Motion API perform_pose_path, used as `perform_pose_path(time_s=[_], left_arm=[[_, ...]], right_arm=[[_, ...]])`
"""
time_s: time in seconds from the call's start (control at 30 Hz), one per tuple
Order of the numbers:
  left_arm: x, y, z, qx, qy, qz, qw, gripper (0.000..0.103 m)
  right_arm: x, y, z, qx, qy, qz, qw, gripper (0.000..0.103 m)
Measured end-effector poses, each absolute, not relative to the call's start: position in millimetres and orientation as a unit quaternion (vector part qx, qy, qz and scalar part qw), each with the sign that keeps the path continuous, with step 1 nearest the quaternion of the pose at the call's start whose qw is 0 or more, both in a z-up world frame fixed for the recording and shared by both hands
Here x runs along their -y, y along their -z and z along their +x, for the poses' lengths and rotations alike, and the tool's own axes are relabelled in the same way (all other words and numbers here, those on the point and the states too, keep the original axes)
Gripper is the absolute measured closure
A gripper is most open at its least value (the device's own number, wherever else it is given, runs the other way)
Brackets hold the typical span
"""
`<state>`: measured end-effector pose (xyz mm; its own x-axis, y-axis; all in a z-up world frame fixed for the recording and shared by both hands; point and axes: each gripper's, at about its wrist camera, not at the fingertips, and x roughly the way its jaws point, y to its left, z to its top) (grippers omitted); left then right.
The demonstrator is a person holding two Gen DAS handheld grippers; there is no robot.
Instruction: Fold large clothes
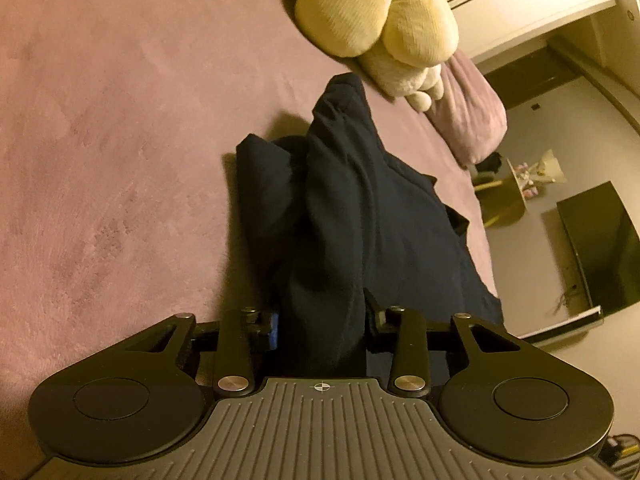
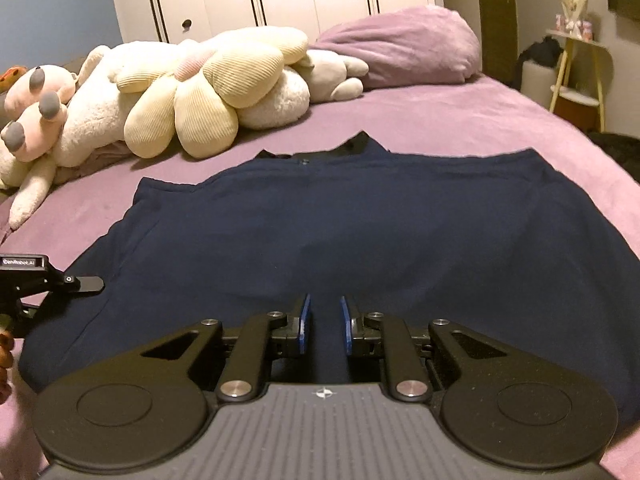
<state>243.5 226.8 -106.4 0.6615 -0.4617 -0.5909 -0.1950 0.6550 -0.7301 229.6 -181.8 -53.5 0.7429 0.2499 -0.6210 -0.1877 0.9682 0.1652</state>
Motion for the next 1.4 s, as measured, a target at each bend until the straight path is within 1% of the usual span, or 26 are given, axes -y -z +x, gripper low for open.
perform_pose_path(time_s=[0.17, 0.27, 0.33, 0.4, 0.43, 0.5, 0.57, 0.67, 0.73, 0.87, 0.97, 1.1, 1.23, 1.27, 1.3, 1.4], left_arm=[[-224.7, 86.3, 242.9, -0.395, 0.091, -0.410, 0.817, 0.072], [-220.1, 72.4, 242.0, -0.389, 0.098, -0.413, 0.818, 0.073], [-214.9, 62.3, 241.9, -0.387, 0.099, -0.410, 0.820, 0.073], [-208.9, 53.4, 241.8, -0.385, 0.103, -0.410, 0.820, 0.074], [-205.2, 49.4, 242.3, -0.385, 0.109, -0.414, 0.818, 0.074], [-197.8, 40.3, 242.7, -0.381, 0.109, -0.418, 0.817, 0.075], [-189.8, 30.2, 243.4, -0.376, 0.112, -0.425, 0.816, 0.075], [-175.8, 12.6, 245.0, -0.370, 0.114, -0.434, 0.814, 0.075], [-160.4, -1.5, 247.6, -0.368, 0.119, -0.430, 0.816, 0.075], [-120.6, -24.0, 260.8, -0.369, 0.139, -0.422, 0.816, 0.075], [-78.8, -32.8, 273.7, -0.369, 0.168, -0.407, 0.819, 0.075], [-6.7, -26.5, 292.9, -0.383, 0.202, -0.361, 0.826, 0.075], [63.7, 1.2, 306.2, -0.397, 0.232, -0.291, 0.839, 0.072], [77.9, 8.8, 307.0, -0.399, 0.236, -0.281, 0.840, 0.070], [89.3, 18.4, 307.6, -0.396, 0.244, -0.274, 0.842, 0.064], [108.1, 44.4, 301.6, -0.362, 0.253, -0.263, 0.858, 0.057]], right_arm=[[165.2, 72.4, 235.4, -0.352, -0.128, 0.001, 0.927, 0.090], [166.4, 67.7, 238.0, -0.359, -0.126, 0.014, 0.925, 0.094], [169.2, 58.3, 232.6, -0.343, -0.129, 0.027, 0.930, 0.094], [169.4, 55.6, 225.7, -0.322, -0.122, 0.014, 0.939, 0.094], [169.8, 59.4, 225.5, -0.328, -0.122, 0.012, 0.937, 0.094], [171.6, 77.5, 233.8, -0.370, -0.133, 0.020, 0.919, 0.094], [171.9, 85.5, 239.3, -0.367, -0.152, 0.005, 0.918, 0.095], [183.6, 79.1, 254.0, -0.392, -0.166, 0.051, 0.904, 0.095], [196.2, 73.2, 254.8, -0.392, -0.172, 0.089, 0.900, 0.095], [229.7, 57.2, 236.7, -0.362, -0.157, 0.159, 0.905, 0.095], [255.1, 47.7, 222.6, -0.343, -0.144, 0.184, 0.910, 0.095], [287.5, 39.5, 208.6, -0.321, -0.121, 0.215, 0.915, 0.095], [320.4, 36.6, 199.6, -0.307, -0.094, 0.244, 0.915, 0.095], [328.6, 37.2, 197.7, -0.305, -0.086, 0.251, 0.915, 0.095], [336.6, 37.5, 197.0, -0.305, -0.081, 0.257, 0.913, 0.095], [354.1, 40.2, 190.1, -0.304, -0.066, 0.270, 0.911, 0.095]])
